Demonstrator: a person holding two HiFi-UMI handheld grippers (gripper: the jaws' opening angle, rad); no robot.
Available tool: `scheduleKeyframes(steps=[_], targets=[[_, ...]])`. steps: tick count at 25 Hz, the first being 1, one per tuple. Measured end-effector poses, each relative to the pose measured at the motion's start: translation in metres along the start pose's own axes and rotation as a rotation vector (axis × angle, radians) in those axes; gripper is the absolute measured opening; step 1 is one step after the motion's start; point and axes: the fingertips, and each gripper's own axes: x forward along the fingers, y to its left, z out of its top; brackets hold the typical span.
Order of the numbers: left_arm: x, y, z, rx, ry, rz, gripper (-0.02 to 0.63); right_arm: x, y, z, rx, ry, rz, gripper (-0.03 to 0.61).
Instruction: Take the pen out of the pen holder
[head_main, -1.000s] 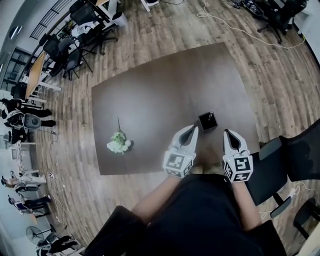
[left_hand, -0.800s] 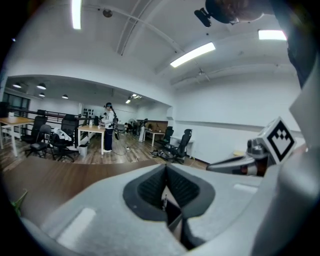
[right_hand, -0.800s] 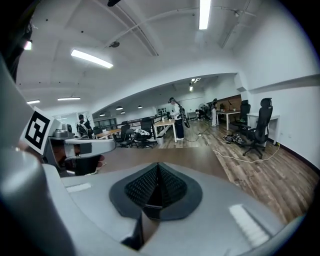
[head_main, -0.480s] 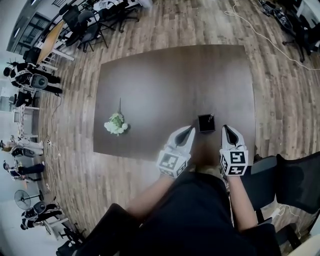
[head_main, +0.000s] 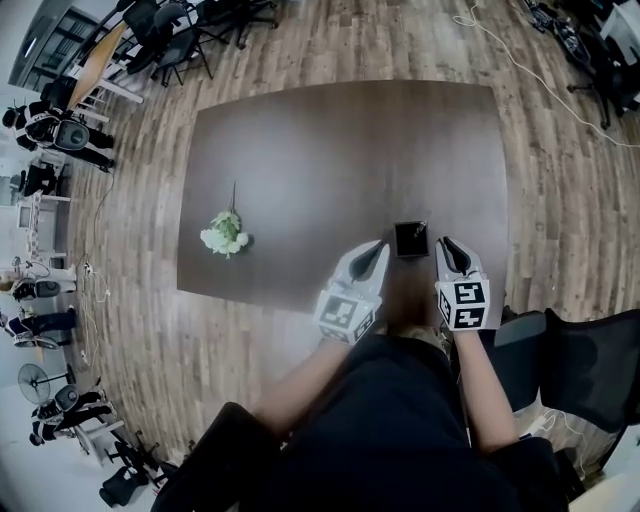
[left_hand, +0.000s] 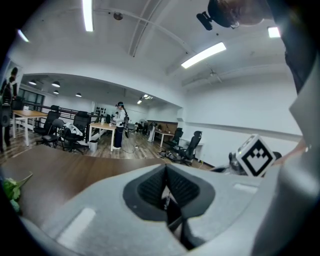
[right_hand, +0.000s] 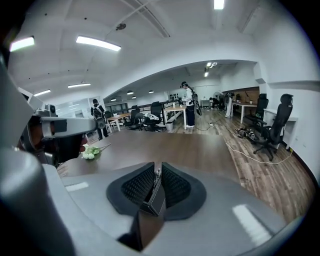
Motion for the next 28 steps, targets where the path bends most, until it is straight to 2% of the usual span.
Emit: scheduleKeyframes(steps=[5,13,19,23,28], targets=[[0.008,0.009,0.000,-0.001,-0.019,0.015,0.003,0.028,0.009,-0.018,0.000,0.097,0.056,0.106],[0.029,0.020,-0.016,-0.033,-0.012,0.023,0.003,0.074,0.006,-0.034,-0.004,0.155,0.038,0.123],[0.030,0.035,-0.017,-0.067,-0.011,0.036,0.003,0.095,0.010,-0.036,-0.023,0.187,0.039,0.113],[0.025,0.048,-0.018,-0.084,-0.011,0.040,0.003,0.102,0.018,-0.041,-0.042,0.216,0.048,0.083],[0.018,0.060,-0.014,-0.084,-0.005,0.026,0.003,0.106,0.019,-0.042,-0.040,0.220,0.017,0.049]])
